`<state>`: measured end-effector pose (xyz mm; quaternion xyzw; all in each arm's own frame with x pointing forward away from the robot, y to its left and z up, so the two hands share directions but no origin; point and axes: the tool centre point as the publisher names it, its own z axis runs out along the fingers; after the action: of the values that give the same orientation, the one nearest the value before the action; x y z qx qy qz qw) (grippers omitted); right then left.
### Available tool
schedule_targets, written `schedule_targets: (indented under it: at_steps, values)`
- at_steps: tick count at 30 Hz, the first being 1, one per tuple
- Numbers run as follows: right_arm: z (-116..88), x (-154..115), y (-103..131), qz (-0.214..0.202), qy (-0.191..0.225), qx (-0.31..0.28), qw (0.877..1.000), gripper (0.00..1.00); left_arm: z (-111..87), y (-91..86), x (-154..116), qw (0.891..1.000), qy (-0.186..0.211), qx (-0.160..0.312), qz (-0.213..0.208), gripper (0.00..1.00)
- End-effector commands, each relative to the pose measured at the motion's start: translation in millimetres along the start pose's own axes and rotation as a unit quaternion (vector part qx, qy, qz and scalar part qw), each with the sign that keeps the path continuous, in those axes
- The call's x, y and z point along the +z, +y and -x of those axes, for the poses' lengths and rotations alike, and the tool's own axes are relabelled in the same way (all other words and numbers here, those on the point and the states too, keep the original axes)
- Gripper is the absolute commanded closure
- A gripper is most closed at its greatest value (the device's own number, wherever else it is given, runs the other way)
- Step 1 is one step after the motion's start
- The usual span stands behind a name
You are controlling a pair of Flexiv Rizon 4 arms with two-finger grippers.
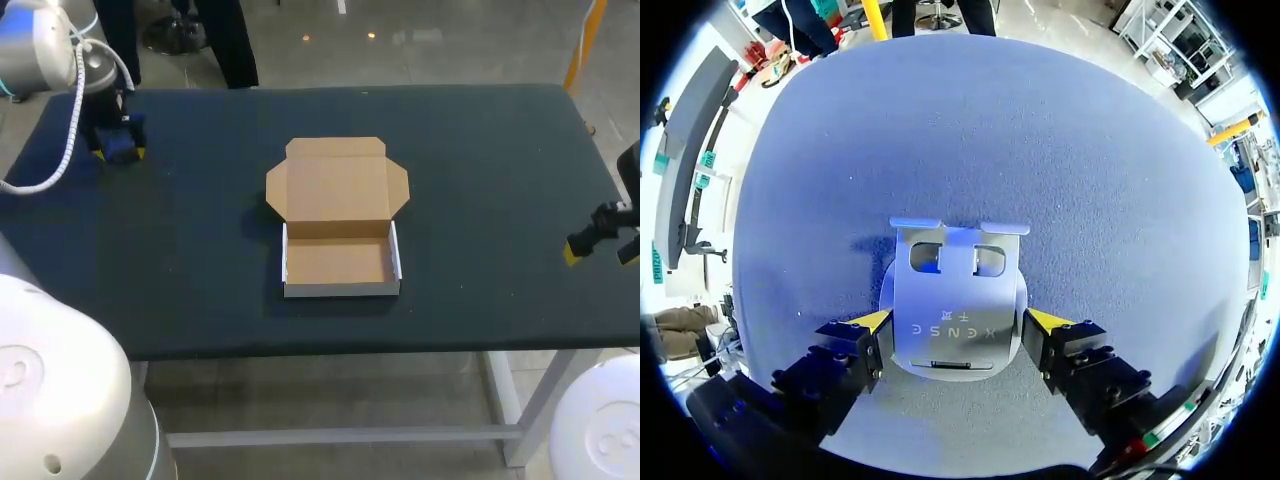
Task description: Assemble the packaging by folding the flat box into shape, placing the metal phone stand inside, and closing the box properly
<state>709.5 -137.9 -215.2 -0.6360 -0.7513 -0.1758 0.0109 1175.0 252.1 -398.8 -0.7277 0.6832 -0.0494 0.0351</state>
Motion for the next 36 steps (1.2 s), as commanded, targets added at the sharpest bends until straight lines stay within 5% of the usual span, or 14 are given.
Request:
schedule_targets:
  at_steps: [1,4,7,9,22,36]
  values:
    - [-1,-2,0,-0.002,0.000,0.000,1.000,0.00,0.9,-7.6,4,1.000,0.000,-0.002,0.007,0.18]
    - [-1,-2,0,-0.002,0.000,0.000,1.000,0.00,1.4,-9.1,5,1.000,-0.001,-0.005,0.006,0.31]
    - [-1,-2,0,-0.002,0.000,0.000,1.000,0.00,1.8,-10.6,6,1.000,-0.005,-0.007,0.004,0.56]
    - [-1,-2,0,-0.002,0.000,0.000,1.000,0.00,2.1,-11.1,6,1.000,-0.005,-0.009,0.004,1.00]
    - [-1,-2,0,-0.002,0.000,0.000,1.000,0.00,2.4,5.0,-14,0.999,0.007,-0.011,-0.042,1.00]
    - [-1,-1,2,0.000,0.003,-0.015,1.000,0.00,-21.7,58.7,-57,0.998,0.010,0.007,-0.057,1.00]
